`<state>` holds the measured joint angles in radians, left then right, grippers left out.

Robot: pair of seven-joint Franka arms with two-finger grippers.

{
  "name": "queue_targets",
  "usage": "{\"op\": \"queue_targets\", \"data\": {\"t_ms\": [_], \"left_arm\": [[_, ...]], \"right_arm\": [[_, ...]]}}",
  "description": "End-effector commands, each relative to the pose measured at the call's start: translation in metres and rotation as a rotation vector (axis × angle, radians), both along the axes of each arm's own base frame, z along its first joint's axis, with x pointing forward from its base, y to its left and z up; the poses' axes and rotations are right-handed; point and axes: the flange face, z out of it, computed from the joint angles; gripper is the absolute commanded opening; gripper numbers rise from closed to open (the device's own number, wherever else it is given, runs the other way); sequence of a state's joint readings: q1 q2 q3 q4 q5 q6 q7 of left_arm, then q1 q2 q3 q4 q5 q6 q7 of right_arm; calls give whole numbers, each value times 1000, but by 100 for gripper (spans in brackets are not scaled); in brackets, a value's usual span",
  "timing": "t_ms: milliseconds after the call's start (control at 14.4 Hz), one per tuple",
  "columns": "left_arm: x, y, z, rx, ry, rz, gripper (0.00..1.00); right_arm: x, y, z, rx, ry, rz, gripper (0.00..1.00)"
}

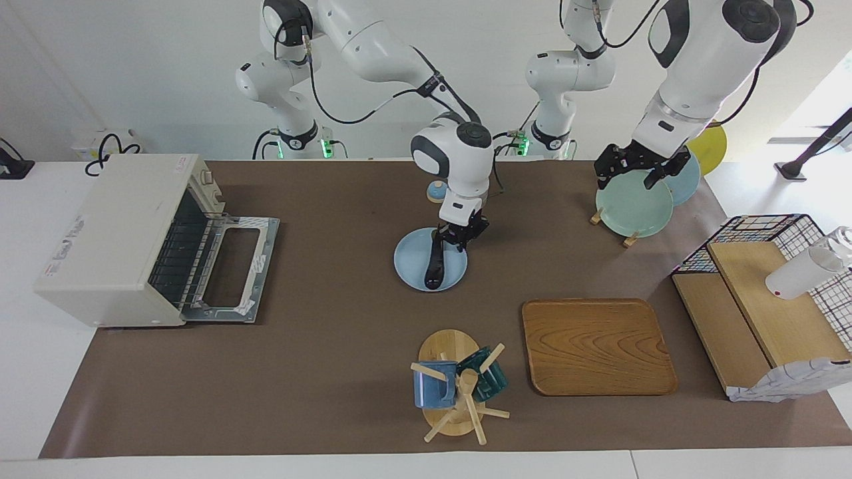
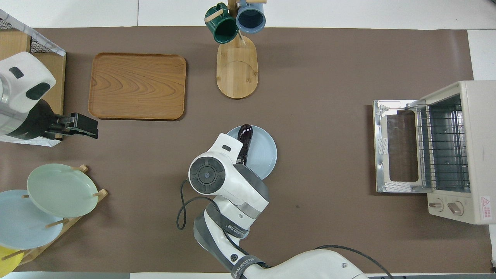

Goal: Put eggplant into oven
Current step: 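Carry the eggplant with the right gripper toward the open oven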

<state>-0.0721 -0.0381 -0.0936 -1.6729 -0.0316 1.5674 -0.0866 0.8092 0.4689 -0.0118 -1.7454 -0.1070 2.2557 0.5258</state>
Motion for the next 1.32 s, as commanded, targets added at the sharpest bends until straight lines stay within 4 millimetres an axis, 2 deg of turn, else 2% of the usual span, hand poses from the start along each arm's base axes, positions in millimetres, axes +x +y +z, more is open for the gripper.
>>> {"op": "queue_targets", "data": {"t_ms": [0,70,139,209,348,418,557,697,836,906,1045,1254], "left_arm": [[7,8,5,10,-23,-70,100],[8,13,5,9,-26,-70,100],[8,14,5,9,-26,-69,100],[8,15,5,9,-22,-67,100],[8,17,6,10,-20,-61,100],[7,20,6,10,-16,-57,100],[7,25,7,11,-14,-43,100],[6,24,5,11,-9,-40,100],[4,22,3,11,-5,-43,100],[5,22,2,11,-3,-45,100],[5,23,1,11,-5,-45,100],[5,22,1,11,-5,-48,100]], "right_arm": [[31,-12,50,-149,11,123,0],[47,-25,67,-181,32,120,0],[56,-39,75,-192,42,107,0],[66,-62,88,-195,49,83,0],[75,-112,110,-199,69,50,0],[79,-152,120,-194,78,32,0],[69,-215,133,-203,118,42,0],[63,-291,134,-202,159,50,0],[76,-366,133,-194,194,9,0],[80,-395,128,-189,210,-9,0],[80,-440,120,-179,231,-27,0],[73,-497,100,-154,222,6,0]]}}
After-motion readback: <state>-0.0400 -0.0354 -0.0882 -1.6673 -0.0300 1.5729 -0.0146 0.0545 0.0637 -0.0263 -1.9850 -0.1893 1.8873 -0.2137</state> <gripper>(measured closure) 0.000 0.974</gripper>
